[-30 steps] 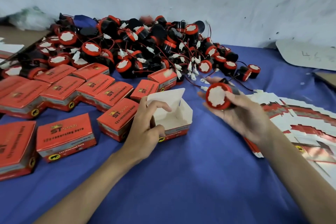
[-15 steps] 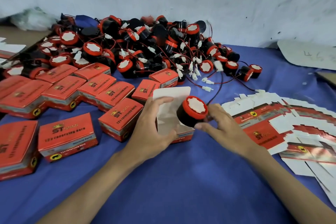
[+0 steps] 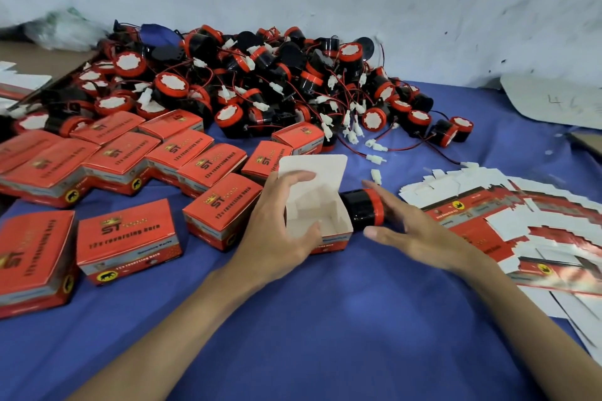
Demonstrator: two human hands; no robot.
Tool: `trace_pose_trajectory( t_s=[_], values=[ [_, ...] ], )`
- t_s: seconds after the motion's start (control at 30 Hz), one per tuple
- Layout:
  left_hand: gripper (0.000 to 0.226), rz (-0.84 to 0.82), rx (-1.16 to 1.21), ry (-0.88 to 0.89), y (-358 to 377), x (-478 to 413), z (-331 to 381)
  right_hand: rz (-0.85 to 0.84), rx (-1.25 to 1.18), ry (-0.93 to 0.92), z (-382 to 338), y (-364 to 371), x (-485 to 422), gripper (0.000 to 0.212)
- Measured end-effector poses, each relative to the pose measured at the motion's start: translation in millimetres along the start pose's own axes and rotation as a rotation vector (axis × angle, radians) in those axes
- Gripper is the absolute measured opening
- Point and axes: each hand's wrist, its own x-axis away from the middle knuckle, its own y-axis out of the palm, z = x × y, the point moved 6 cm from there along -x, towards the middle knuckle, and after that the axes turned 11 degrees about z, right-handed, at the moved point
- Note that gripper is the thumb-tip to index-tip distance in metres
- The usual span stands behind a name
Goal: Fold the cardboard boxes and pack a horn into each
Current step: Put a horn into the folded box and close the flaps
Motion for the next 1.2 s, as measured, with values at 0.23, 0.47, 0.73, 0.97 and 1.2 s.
trace_pose_trajectory(
  t_s=[0.23, 0.47, 0.73, 0.97, 1.2],
  values=[
    [0.055, 0.000, 0.007, -0.021, 0, 0, -2, 0.446, -0.122, -0.357, -60, -45, 11, 0.041],
    [0.061, -0.023, 0.269, -0.083, 2, -2, 3, 0.328, 0.613, -0.764, -129, 2, -5, 0.067],
    [0.059, -0.116, 0.288, -0.150, 0, 2, 3, 0.203, 1.018, -0.700, -101, 22, -8, 0.044],
    [0.044, -0.012, 0.120, -0.154, 2, 1, 1, -0.069, 0.696, -0.486, -82, 20, -4, 0.047],
    [0.058, -0.096, 0.072, -0.263, 9, -2, -4, 0.079, 0.820, -0.169, -100, -45, 6, 0.018]
  ],
)
